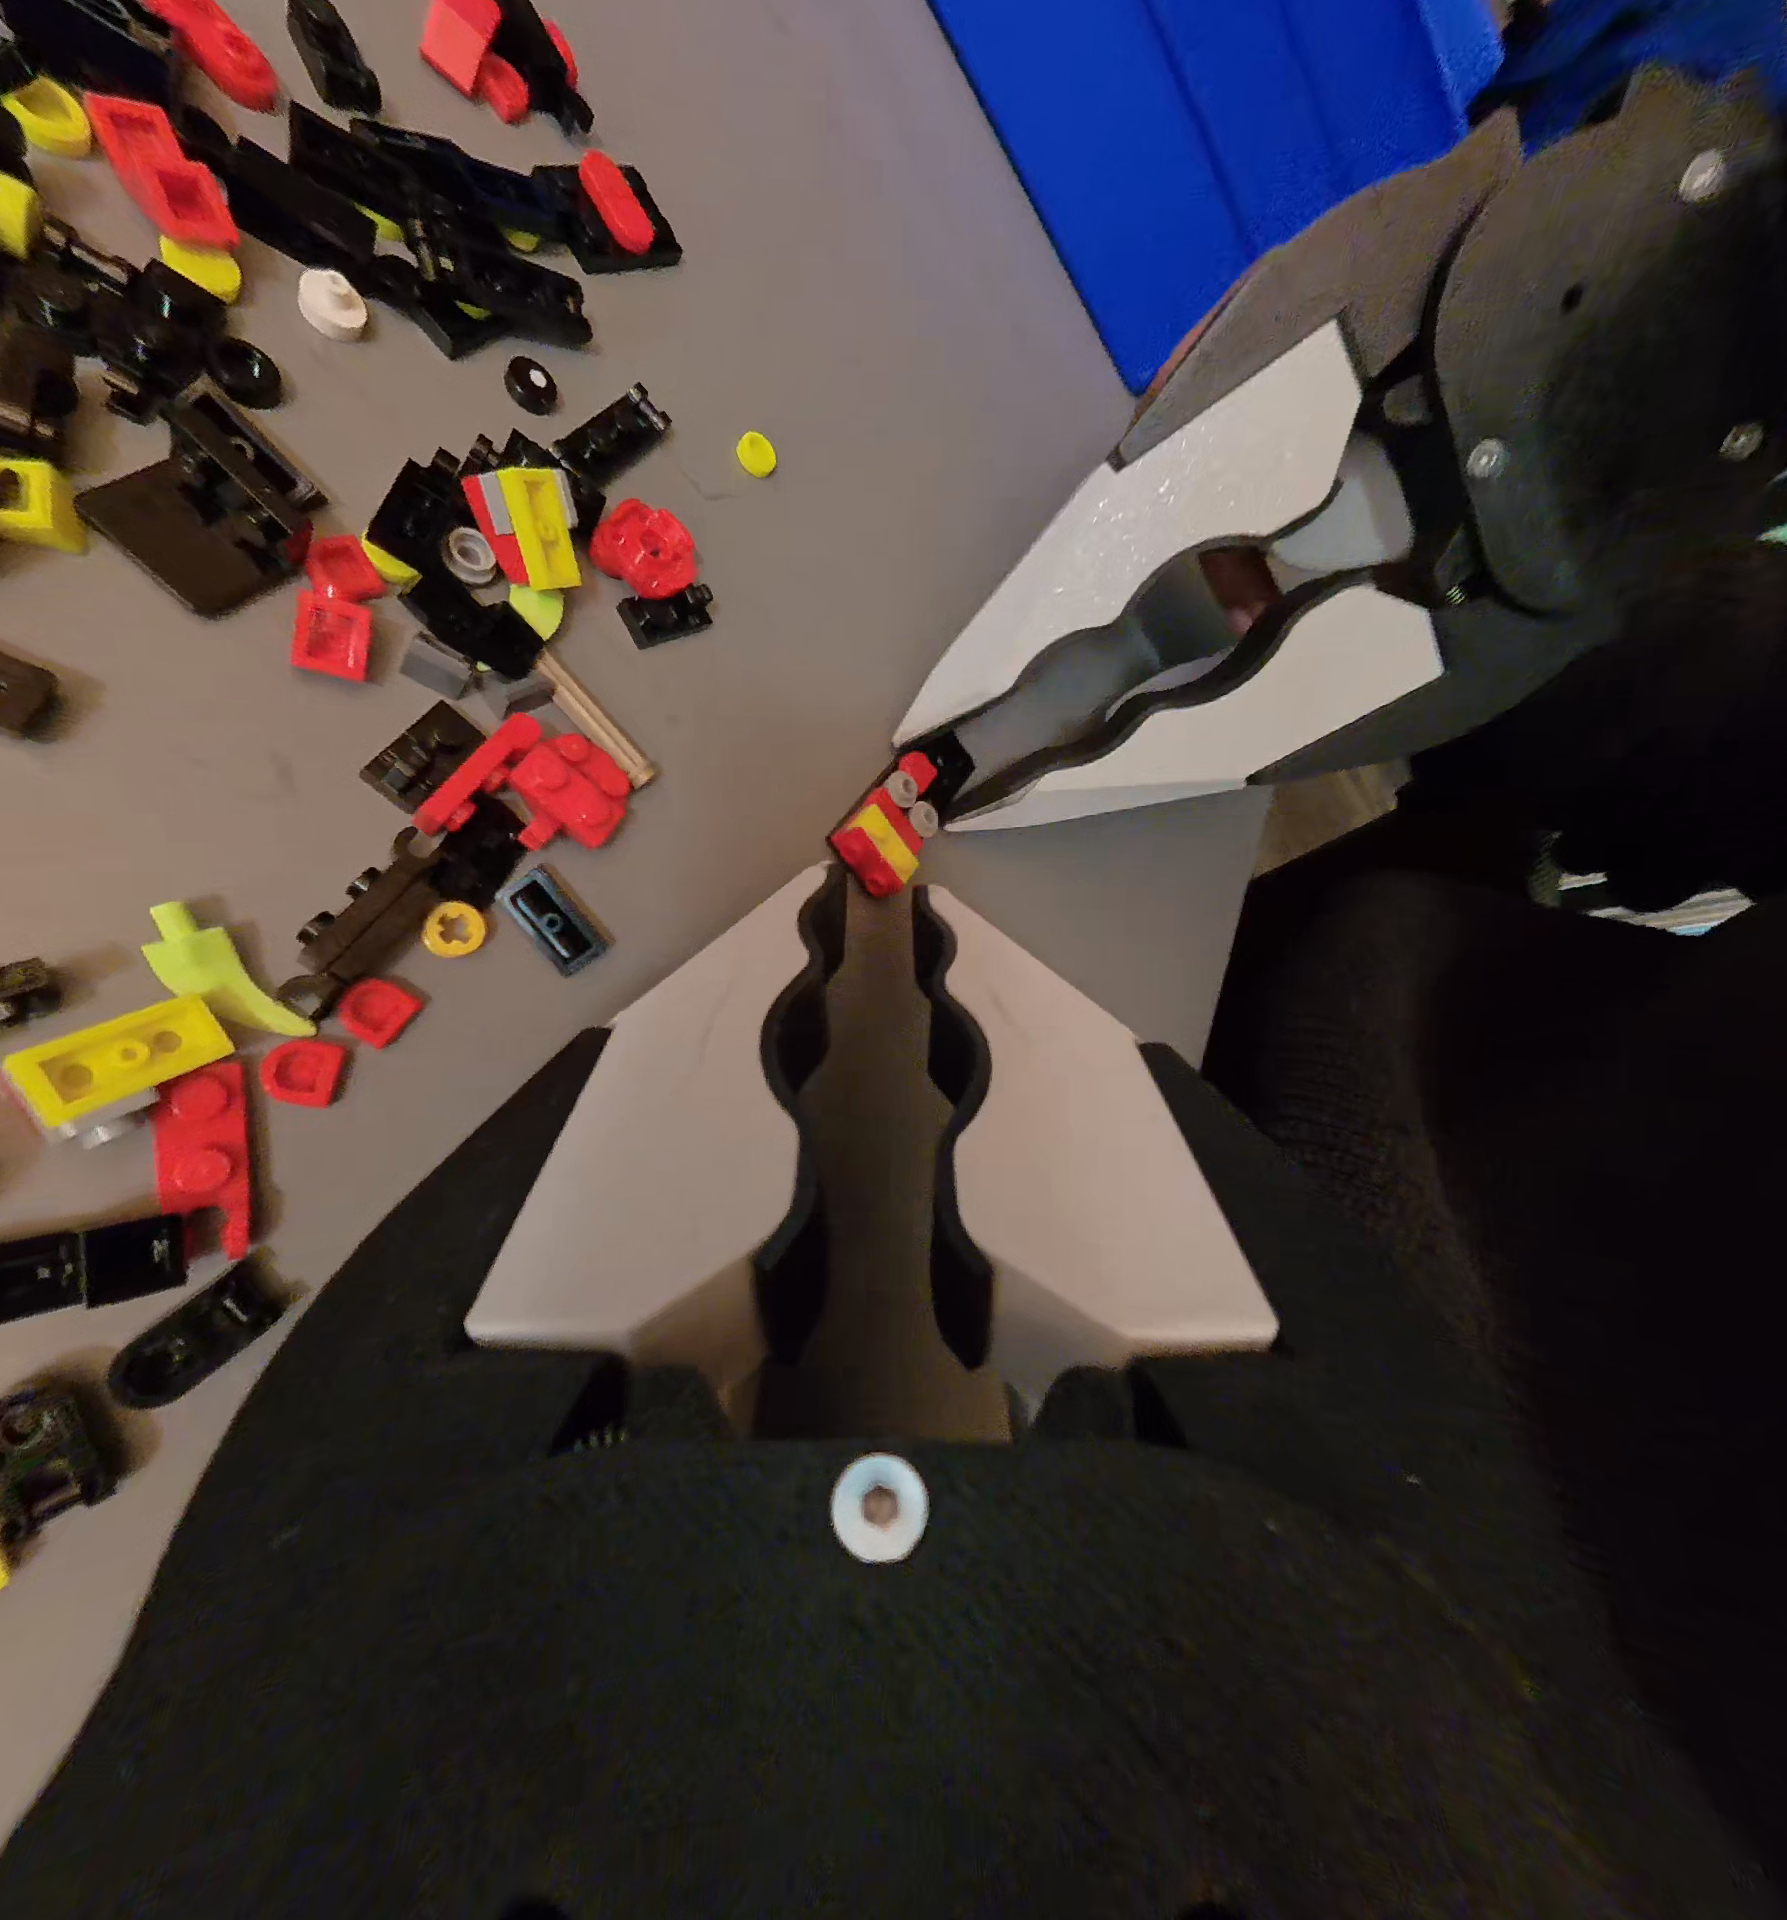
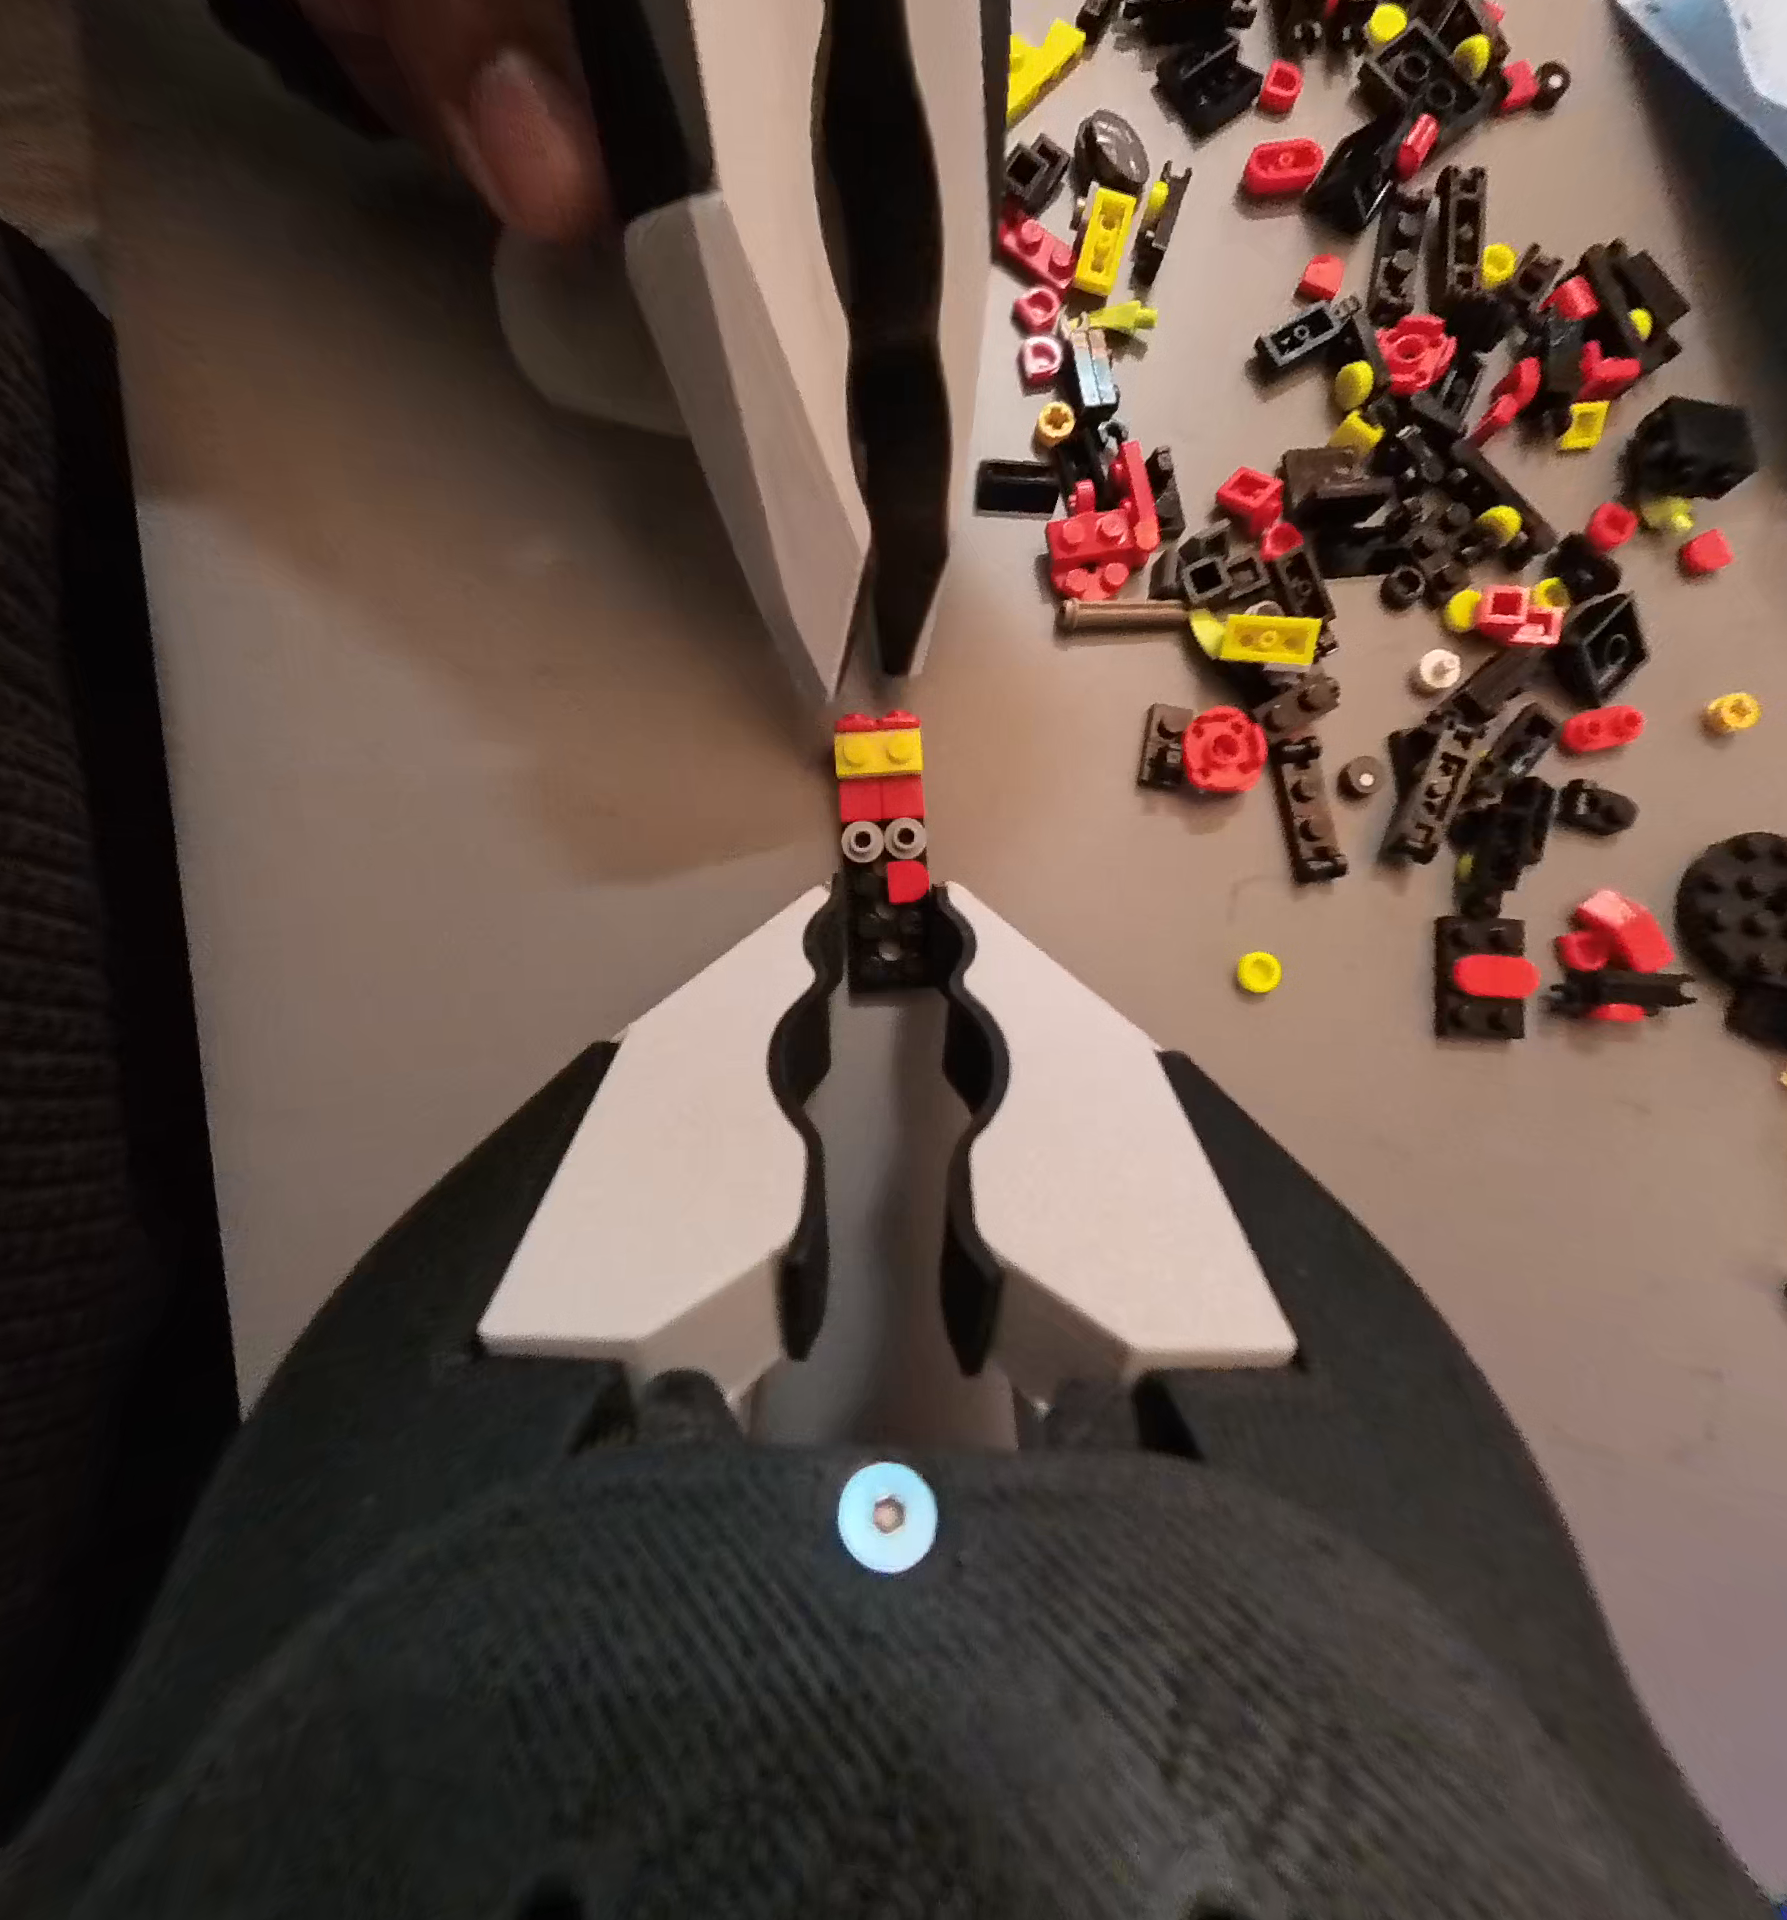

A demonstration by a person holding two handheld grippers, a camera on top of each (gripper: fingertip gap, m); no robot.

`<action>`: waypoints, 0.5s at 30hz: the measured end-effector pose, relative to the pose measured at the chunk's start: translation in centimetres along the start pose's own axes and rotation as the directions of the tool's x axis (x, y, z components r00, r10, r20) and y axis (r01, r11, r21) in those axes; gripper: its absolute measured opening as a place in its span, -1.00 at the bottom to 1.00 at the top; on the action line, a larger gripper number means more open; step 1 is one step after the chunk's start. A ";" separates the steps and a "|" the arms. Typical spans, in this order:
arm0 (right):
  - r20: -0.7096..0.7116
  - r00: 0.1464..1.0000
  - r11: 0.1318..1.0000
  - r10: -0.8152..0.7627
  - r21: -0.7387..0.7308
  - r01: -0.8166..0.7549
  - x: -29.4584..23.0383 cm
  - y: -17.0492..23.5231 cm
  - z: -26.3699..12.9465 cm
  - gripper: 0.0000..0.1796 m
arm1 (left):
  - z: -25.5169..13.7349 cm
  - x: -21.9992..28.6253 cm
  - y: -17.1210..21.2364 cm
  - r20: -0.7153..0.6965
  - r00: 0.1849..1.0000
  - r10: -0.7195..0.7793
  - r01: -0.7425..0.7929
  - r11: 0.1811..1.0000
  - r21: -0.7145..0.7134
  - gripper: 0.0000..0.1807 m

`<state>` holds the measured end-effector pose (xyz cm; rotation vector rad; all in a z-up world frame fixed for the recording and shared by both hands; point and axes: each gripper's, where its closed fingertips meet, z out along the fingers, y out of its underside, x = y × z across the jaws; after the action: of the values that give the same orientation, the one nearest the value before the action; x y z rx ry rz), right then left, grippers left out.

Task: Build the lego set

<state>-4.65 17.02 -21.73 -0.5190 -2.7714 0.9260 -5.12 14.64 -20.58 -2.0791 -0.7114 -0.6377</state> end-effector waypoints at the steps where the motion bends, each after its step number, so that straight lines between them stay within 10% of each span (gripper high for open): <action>1: -0.008 1.000 1.000 -0.004 0.002 0.004 0.1 0.0 0.0 -0.84 | -0.1 0.1 -0.2 -0.015 1.000 -0.016 0.016 1.000 0.013 -0.86; 8: -0.147 0.979 0.965 -0.143 0.201 0.171 0.3 -4.1 -2.7 -0.84 | -1.0 2.4 -1.4 -0.216 0.969 -0.124 0.146 0.985 0.087 -0.66; 15: -0.223 0.959 0.924 -0.175 0.298 0.238 -0.3 -6.0 -3.5 -0.72 | -2.4 4.3 -2.2 -0.364 0.925 -0.106 0.173 0.973 0.155 -0.91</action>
<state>-5.02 14.34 -15.29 -0.2394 -2.3791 1.1771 -3.98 14.91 -15.29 -1.6925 -0.6840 -0.9613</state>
